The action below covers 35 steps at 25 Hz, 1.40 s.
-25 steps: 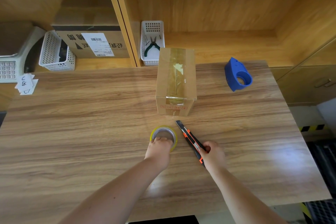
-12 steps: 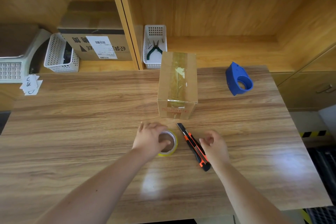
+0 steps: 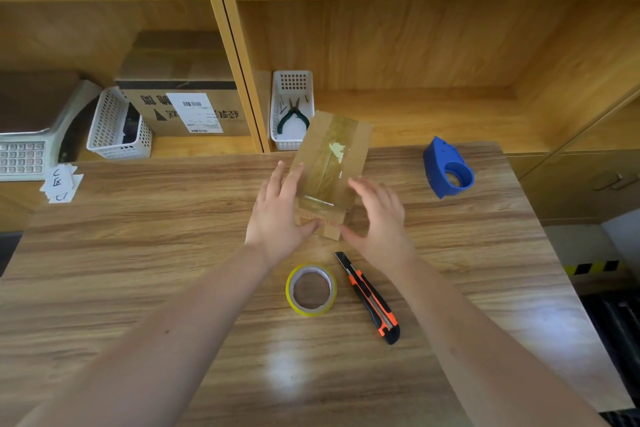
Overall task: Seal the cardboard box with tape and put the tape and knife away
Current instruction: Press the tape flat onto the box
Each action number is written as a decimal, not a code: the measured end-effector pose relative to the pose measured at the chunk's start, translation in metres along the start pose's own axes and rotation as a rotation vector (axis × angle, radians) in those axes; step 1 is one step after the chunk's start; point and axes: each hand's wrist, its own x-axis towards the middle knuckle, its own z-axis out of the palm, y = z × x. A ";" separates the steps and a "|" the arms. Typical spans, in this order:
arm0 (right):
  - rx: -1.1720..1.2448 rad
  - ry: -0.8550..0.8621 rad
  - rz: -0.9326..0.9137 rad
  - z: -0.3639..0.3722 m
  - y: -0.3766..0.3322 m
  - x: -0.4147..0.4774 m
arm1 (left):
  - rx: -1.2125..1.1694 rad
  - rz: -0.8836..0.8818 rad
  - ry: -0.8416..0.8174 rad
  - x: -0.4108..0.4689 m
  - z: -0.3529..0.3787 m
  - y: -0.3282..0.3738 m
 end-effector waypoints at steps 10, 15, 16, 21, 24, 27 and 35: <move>-0.030 -0.100 0.013 0.021 0.000 0.025 | 0.013 -0.026 -0.173 0.002 0.008 0.001; -0.135 -0.157 -0.079 0.011 0.016 0.030 | 0.234 0.111 -0.083 0.006 0.014 0.007; -0.155 -0.150 -0.101 0.010 0.018 0.031 | 0.272 0.162 -0.098 0.012 0.015 0.007; -0.136 -0.080 -0.106 0.014 0.028 0.031 | 0.468 0.322 -0.197 0.027 0.023 0.001; -0.150 -0.048 -0.115 0.020 0.029 0.030 | 0.511 0.327 -0.195 0.029 0.028 -0.002; -0.188 -0.006 -0.124 0.024 0.031 0.028 | 0.531 0.345 -0.152 0.030 0.032 -0.005; -0.270 0.000 -0.164 0.030 0.036 0.026 | 0.563 0.381 -0.099 0.031 0.037 -0.008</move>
